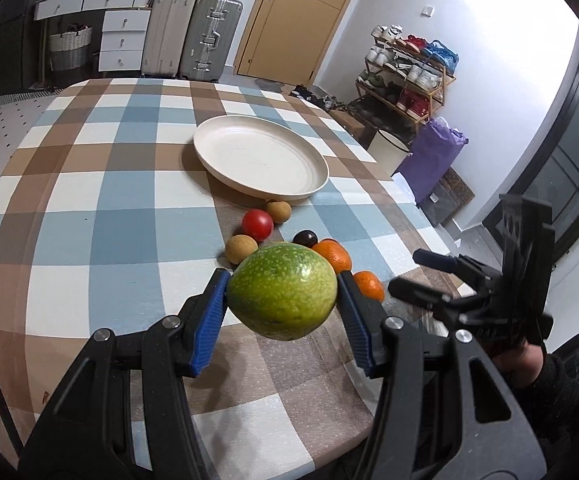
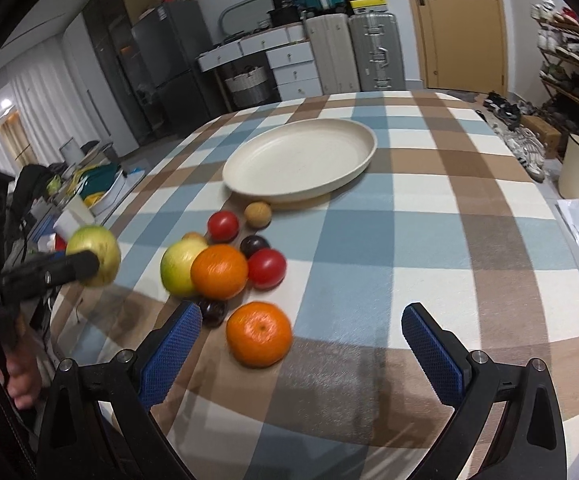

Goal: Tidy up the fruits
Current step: 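Lift the green citrus with the left gripper while the right gripper grasps an orange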

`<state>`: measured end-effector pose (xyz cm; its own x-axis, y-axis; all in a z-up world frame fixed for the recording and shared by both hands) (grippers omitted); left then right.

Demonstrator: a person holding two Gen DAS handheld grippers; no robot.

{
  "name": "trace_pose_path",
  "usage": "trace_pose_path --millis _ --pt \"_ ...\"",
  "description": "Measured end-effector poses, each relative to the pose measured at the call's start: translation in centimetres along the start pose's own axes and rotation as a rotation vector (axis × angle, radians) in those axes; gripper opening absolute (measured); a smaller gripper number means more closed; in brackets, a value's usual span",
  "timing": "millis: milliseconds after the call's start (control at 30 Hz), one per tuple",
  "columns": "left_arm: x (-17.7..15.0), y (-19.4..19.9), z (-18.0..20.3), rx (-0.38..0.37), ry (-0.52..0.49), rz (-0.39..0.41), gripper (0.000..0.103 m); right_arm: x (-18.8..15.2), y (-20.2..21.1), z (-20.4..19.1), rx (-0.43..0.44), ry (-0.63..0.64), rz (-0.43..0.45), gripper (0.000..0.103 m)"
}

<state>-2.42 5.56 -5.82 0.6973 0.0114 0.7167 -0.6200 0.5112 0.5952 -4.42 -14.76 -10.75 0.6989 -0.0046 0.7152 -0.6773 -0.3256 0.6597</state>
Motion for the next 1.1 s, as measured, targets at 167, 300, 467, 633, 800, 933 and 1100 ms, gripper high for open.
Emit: trace_pose_path --millis 167,300,467,633,800,933,1100 --pt "-0.1 0.2 0.2 0.012 -0.005 0.008 0.052 -0.7 -0.6 -1.4 0.013 0.071 0.004 0.088" --pt "-0.1 0.5 0.1 0.014 -0.002 0.012 0.052 -1.1 -1.0 -2.0 0.027 0.092 -0.006 0.086" --pt "-0.2 0.5 0.0 0.017 0.004 0.015 0.052 -1.5 -1.8 -2.3 0.041 0.101 -0.032 0.077" --pt "-0.1 0.6 -0.2 0.017 0.006 0.015 0.052 -1.6 -2.3 -2.4 0.055 0.107 -0.042 0.056" --pt "0.0 0.7 -0.4 0.021 0.011 0.018 0.052 -1.8 -2.9 -2.2 0.066 0.104 -0.065 0.042" --pt "0.2 0.7 -0.3 0.022 0.01 0.024 0.052 -1.8 -2.8 -1.7 0.075 0.075 -0.055 0.042" --pt "0.9 0.4 0.1 0.022 0.006 0.027 0.052 -0.9 -1.9 -1.5 0.071 0.067 -0.017 0.042"
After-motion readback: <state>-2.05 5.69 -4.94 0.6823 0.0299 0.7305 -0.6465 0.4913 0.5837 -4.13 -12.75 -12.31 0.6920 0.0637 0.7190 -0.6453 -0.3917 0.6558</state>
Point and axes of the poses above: each gripper's, at about its wrist camera, not at the fingertips, and y roughly against the way its jaws point, z to its right, x to its top, the point moved 3 cm from there along -y, roughly the way its jaws point, and after that the axes turned 4 degrees about z, right-handed, at the moved point
